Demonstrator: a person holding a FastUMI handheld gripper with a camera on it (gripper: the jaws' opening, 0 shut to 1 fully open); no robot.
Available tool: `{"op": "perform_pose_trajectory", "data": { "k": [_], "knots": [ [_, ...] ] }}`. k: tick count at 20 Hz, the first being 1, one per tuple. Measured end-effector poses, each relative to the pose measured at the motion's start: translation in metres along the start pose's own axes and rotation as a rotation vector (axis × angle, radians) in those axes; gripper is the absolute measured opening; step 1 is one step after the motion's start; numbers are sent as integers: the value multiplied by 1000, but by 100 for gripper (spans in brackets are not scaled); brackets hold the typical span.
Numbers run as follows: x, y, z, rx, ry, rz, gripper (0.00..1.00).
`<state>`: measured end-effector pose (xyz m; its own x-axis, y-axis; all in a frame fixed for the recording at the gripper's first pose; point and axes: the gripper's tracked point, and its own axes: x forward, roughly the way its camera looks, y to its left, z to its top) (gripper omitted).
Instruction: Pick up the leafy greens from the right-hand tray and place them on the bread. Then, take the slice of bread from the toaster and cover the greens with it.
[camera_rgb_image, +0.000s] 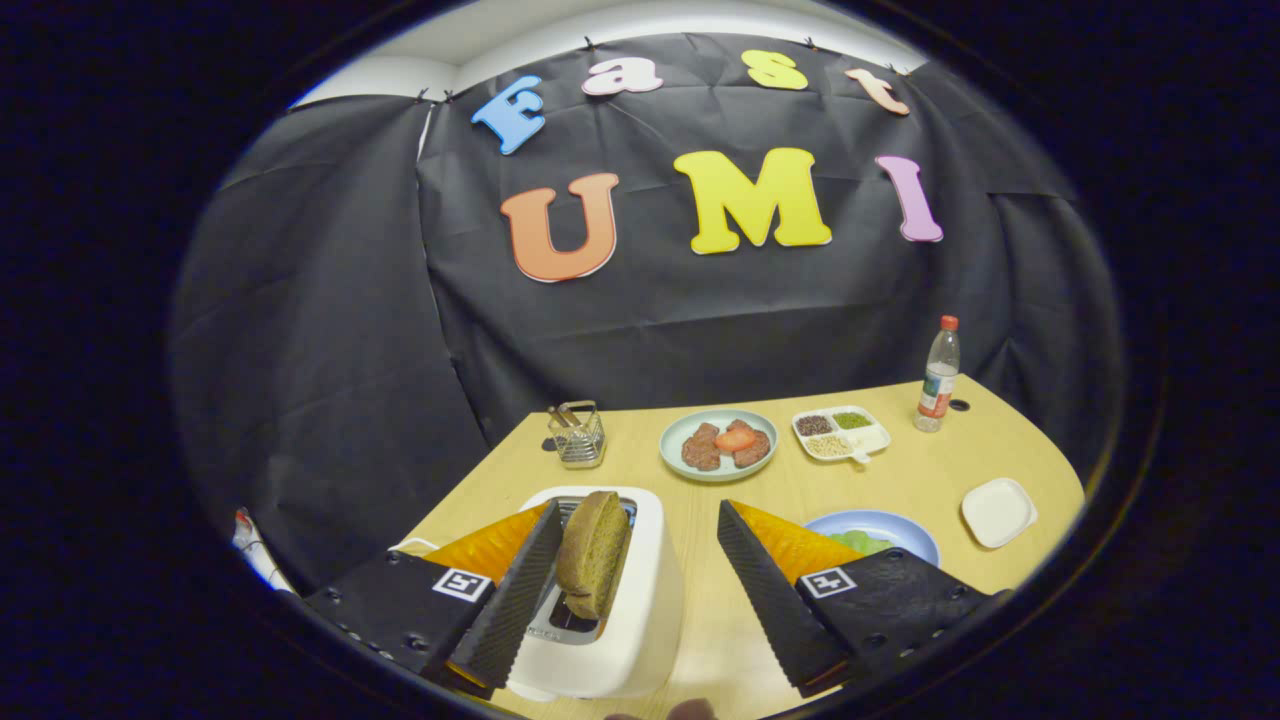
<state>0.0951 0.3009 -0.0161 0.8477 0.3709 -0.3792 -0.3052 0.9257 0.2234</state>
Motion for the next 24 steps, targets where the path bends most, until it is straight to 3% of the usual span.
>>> {"op": "perform_pose_trajectory", "data": {
  "k": [5, 7, 12, 14, 16, 24],
  "knots": [
    [17, 17, -17, -28, 51, -1, 93],
    [20, 19, -23, -47, 69, -14, 80],
    [20, 20, -12, -154, 28, -44, 35],
    [22, 27, -18, -147, 37, -5, 15],
    [21, 31, -14, -156, 17, 19, 5],
    [3, 27, 5, -136, -7, 63, 0]
  ]
}}
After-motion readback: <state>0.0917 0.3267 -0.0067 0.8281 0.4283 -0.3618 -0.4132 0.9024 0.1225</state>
